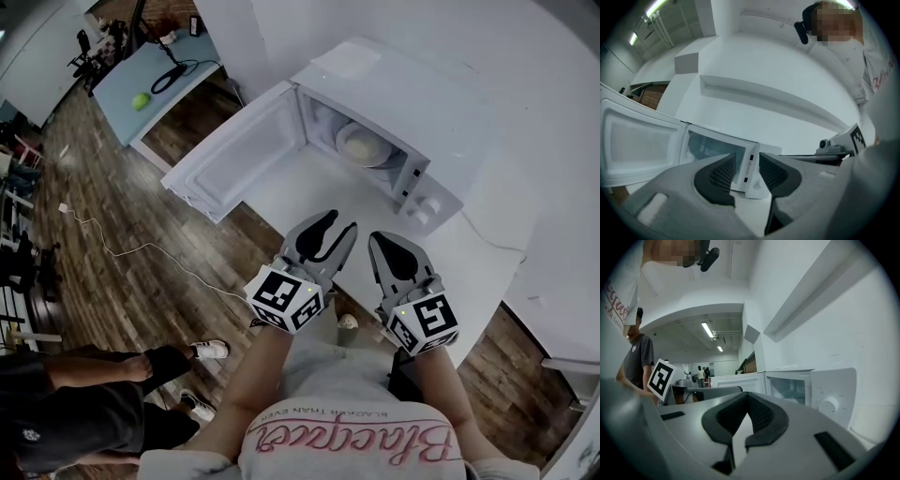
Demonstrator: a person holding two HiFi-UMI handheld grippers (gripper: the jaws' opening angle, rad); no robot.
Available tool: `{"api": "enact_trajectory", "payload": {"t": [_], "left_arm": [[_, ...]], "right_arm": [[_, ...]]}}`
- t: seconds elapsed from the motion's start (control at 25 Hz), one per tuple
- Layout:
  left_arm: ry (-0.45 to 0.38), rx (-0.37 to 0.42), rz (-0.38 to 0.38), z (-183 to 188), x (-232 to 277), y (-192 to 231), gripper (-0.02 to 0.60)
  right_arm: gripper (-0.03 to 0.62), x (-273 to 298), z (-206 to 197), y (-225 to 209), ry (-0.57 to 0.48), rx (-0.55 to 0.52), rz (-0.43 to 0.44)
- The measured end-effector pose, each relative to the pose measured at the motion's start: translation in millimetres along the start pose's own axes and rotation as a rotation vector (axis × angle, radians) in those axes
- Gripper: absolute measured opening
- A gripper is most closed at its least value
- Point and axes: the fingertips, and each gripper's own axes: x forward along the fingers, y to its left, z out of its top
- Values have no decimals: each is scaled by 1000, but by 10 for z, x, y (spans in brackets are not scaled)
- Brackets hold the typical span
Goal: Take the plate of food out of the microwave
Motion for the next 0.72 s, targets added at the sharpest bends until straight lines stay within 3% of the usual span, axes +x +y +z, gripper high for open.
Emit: {"api": "enact_trajectory", "payload": {"t": [0.28,0.48,0.72], "left_arm": [[14,-90,2,-104,215,267,162],[16,-195,-8,-174,430,483,155],[77,-340,-12,-400,693,768,152]], "right_arm": [[6,175,-89,-110,15,23,-4],[6,298,-122,-235,26,38,-17],[6,482,-189,-346,46,60,-47]]}}
